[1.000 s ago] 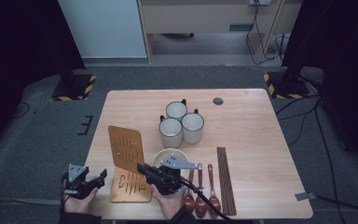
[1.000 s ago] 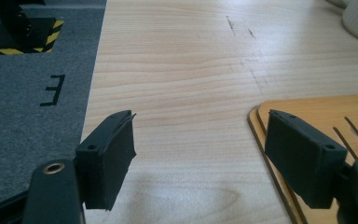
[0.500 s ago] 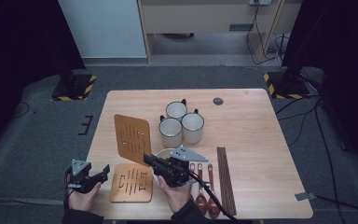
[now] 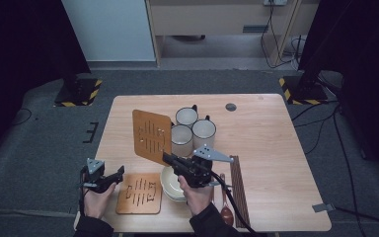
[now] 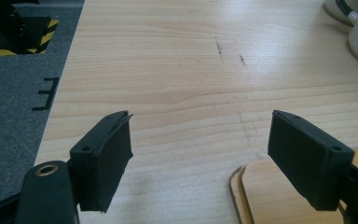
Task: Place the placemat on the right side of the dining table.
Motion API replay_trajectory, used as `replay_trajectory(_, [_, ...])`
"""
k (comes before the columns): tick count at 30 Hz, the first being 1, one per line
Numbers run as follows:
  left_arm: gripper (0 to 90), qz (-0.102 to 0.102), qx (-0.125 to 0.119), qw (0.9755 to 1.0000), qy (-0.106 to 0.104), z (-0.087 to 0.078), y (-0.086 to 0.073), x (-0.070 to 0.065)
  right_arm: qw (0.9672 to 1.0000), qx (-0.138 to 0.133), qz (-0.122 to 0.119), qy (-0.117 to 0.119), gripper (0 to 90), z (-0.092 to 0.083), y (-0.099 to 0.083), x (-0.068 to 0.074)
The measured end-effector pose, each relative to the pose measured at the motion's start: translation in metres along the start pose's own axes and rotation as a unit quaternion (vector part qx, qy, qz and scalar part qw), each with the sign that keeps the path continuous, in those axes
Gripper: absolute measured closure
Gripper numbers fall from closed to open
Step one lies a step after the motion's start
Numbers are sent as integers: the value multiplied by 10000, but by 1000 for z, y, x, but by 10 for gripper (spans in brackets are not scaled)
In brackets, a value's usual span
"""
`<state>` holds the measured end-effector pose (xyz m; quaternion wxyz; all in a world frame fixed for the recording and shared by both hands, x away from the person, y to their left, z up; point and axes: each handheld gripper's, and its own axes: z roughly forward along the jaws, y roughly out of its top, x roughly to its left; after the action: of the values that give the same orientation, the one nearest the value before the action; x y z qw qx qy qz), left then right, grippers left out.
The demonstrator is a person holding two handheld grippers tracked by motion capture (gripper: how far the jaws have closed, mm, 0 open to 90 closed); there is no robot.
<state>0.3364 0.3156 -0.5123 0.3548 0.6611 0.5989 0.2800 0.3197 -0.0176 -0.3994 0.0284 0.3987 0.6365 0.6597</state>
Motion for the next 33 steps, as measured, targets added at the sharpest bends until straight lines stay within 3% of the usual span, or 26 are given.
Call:
replay_trajectory(15, [198, 4, 223, 9997, 52, 20, 7, -4, 9997, -130, 77, -207, 871, -16, 17, -20])
replay_trajectory(27, [183, 222, 480, 9986, 78, 40, 11, -14, 9988, -315, 124, -357, 871, -34, 29, -37])
replay_trajectory(33, [179, 229, 525, 9983, 106, 44, 10, -14, 9982, -399, 198, -411, 871, -41, 34, -46])
